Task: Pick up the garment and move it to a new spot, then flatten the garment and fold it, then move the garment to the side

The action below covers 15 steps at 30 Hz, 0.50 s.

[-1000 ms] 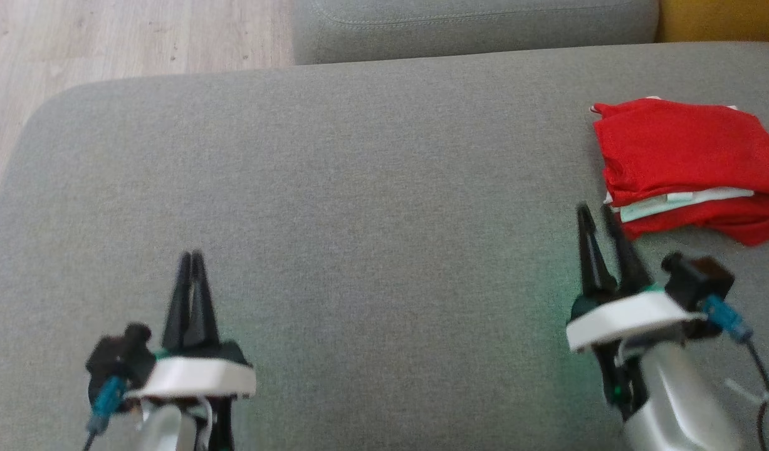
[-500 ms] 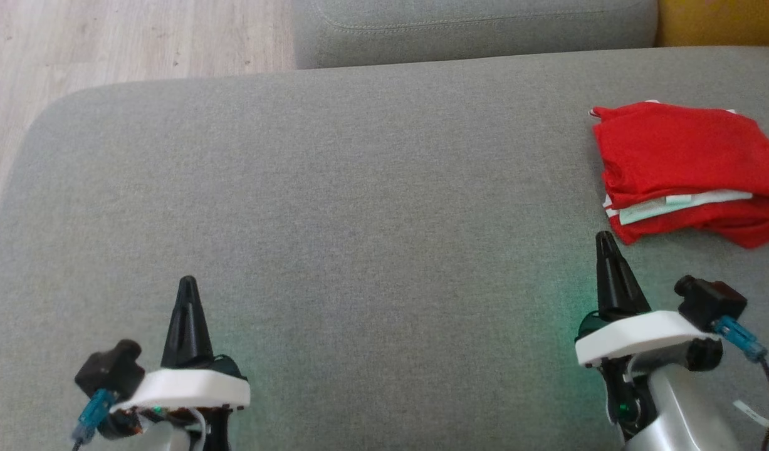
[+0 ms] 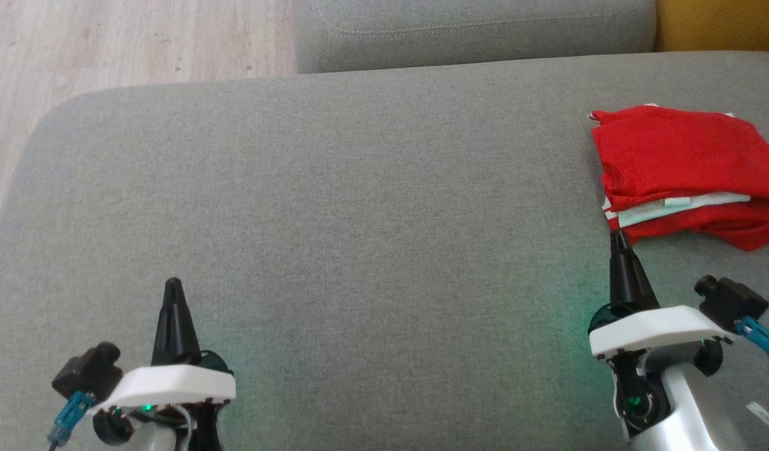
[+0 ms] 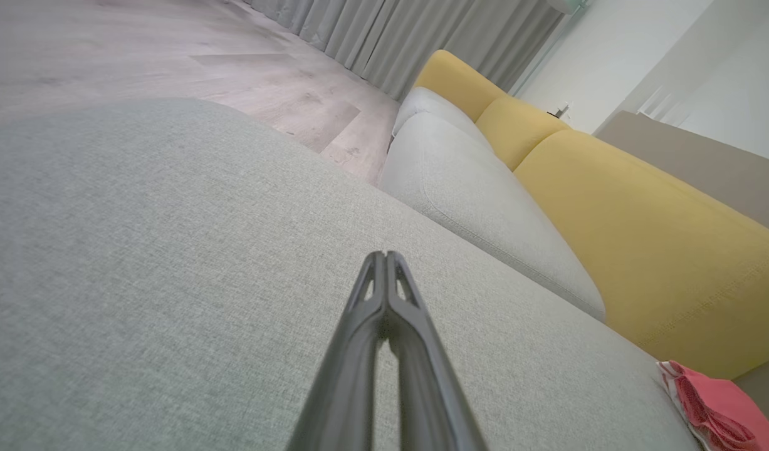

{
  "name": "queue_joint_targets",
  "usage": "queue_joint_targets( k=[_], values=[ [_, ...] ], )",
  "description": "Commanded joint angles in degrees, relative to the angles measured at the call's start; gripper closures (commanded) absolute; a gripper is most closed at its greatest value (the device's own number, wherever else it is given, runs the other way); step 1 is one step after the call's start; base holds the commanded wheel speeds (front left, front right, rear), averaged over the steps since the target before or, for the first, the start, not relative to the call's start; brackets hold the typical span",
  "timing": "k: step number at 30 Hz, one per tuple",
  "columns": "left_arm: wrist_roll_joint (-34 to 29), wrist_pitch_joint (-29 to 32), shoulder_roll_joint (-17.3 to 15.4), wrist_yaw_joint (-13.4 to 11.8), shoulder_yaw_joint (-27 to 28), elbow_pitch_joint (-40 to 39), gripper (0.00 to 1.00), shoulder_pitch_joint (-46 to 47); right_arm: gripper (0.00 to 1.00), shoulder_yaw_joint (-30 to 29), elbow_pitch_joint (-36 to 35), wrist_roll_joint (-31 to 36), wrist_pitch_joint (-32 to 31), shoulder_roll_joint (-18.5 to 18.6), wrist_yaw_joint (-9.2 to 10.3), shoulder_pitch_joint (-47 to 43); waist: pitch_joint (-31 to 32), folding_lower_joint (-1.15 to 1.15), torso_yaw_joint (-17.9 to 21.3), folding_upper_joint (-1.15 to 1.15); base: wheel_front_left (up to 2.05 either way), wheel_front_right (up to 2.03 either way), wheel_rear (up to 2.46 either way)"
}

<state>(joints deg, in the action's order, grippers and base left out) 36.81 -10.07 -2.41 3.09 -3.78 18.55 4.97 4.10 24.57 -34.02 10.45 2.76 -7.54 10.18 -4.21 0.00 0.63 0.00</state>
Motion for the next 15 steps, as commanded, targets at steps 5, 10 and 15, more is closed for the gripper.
queue_joint_targets(
  k=[5, 10, 15],
  values=[
    [3.8, 1.2, -0.1, 0.5, 1.4, -2.0, 1.00, 1.9, 1.00, -0.6, -2.8, -4.3, -1.2, 0.7, 0.01, 1.3, 0.2, 0.00, 0.0, 0.00, 0.00, 0.00, 0.00],
    [6.7, 2.0, -0.1, 0.7, 1.9, -2.2, 1.00, 1.8, 1.00, -1.1, -3.2, -7.3, -1.9, 0.7, 0.02, 1.0, 0.4, 0.00, -0.1, 0.00, 0.00, 0.00, 0.00],
    [9.5, 2.9, -0.2, 1.0, 2.4, -2.3, 1.00, 1.8, 1.00, -1.5, -3.6, -10.4, -2.7, 0.8, 0.02, 0.7, 0.7, 0.00, -0.1, 0.00, 0.00, 0.00, 0.00]
  ],
)
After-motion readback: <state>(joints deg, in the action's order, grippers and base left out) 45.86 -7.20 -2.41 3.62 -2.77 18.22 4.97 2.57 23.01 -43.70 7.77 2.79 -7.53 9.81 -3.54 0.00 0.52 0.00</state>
